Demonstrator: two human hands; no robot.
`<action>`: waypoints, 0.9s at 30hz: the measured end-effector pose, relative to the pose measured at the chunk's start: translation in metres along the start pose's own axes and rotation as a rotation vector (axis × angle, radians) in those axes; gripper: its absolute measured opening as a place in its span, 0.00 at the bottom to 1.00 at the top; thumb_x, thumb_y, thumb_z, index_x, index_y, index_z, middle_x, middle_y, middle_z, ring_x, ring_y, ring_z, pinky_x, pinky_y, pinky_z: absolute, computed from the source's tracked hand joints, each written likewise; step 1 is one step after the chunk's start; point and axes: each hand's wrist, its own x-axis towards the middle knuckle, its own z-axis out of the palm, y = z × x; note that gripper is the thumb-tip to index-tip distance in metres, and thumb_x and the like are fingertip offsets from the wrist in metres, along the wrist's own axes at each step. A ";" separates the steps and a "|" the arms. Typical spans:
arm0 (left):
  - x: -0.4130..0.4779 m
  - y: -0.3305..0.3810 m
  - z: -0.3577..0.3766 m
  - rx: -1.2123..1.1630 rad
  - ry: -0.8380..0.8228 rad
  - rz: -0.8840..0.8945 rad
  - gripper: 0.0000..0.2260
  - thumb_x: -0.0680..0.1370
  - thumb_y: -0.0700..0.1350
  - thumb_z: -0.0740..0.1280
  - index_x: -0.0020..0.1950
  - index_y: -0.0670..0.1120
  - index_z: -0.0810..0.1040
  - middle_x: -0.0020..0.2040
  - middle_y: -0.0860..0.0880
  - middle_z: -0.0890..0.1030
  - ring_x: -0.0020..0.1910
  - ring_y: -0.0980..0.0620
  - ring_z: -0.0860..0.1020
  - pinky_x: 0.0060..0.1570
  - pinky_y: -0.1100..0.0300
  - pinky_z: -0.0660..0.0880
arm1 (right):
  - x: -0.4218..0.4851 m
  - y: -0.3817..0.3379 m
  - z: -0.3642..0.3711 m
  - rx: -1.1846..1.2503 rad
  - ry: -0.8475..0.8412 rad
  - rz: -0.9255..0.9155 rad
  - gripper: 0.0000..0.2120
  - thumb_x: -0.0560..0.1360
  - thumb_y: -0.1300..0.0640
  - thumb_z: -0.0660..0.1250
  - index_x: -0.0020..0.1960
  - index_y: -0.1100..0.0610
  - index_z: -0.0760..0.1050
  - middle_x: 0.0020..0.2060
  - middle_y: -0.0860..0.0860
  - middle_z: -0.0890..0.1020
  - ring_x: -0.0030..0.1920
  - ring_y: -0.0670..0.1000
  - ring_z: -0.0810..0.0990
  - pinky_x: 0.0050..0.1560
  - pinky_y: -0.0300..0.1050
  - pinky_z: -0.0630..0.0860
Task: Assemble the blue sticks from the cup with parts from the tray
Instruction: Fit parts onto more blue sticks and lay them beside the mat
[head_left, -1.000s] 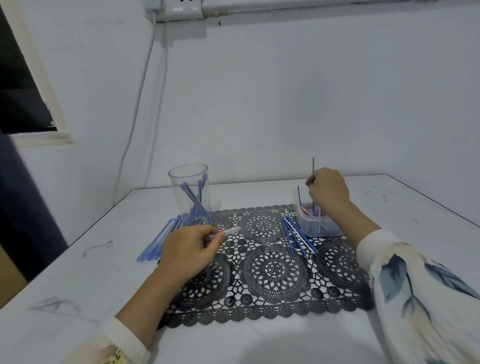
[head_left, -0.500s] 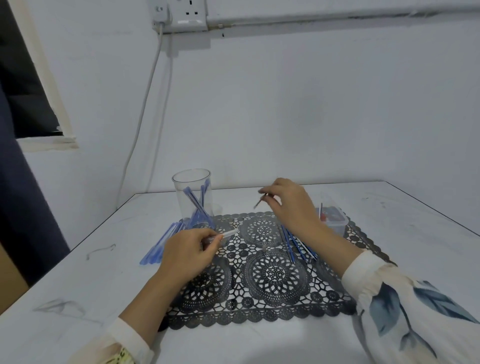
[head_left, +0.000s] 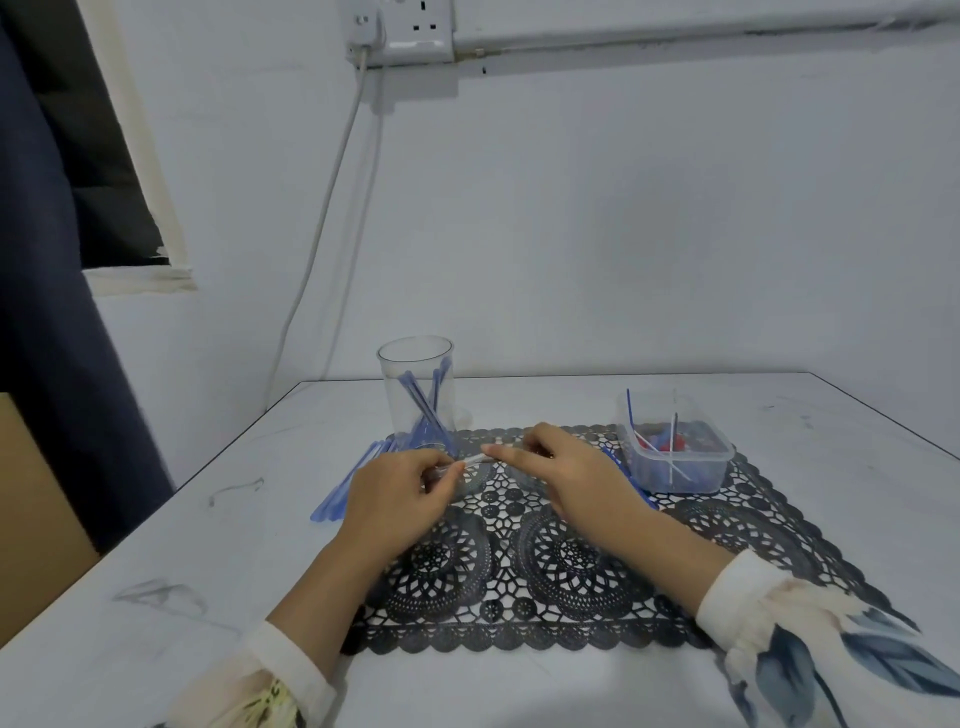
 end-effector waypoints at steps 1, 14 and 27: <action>0.000 0.000 0.000 0.001 -0.001 -0.002 0.09 0.76 0.55 0.63 0.49 0.56 0.82 0.33 0.58 0.79 0.33 0.62 0.73 0.31 0.68 0.62 | 0.001 0.000 -0.001 -0.014 0.024 0.002 0.24 0.73 0.63 0.55 0.65 0.48 0.73 0.39 0.53 0.76 0.33 0.51 0.72 0.31 0.41 0.69; 0.000 0.000 -0.001 -0.013 0.011 0.012 0.09 0.76 0.55 0.63 0.49 0.55 0.82 0.32 0.59 0.76 0.32 0.64 0.71 0.31 0.71 0.61 | 0.000 0.011 0.007 -0.190 0.218 0.108 0.33 0.53 0.75 0.76 0.54 0.51 0.82 0.37 0.53 0.80 0.34 0.52 0.77 0.33 0.44 0.72; -0.001 0.004 -0.003 -0.037 0.002 0.036 0.08 0.76 0.54 0.64 0.48 0.55 0.82 0.32 0.60 0.77 0.33 0.66 0.72 0.31 0.71 0.62 | 0.000 0.010 0.007 -0.209 0.225 0.108 0.33 0.51 0.74 0.77 0.51 0.50 0.83 0.37 0.52 0.80 0.33 0.52 0.77 0.32 0.43 0.72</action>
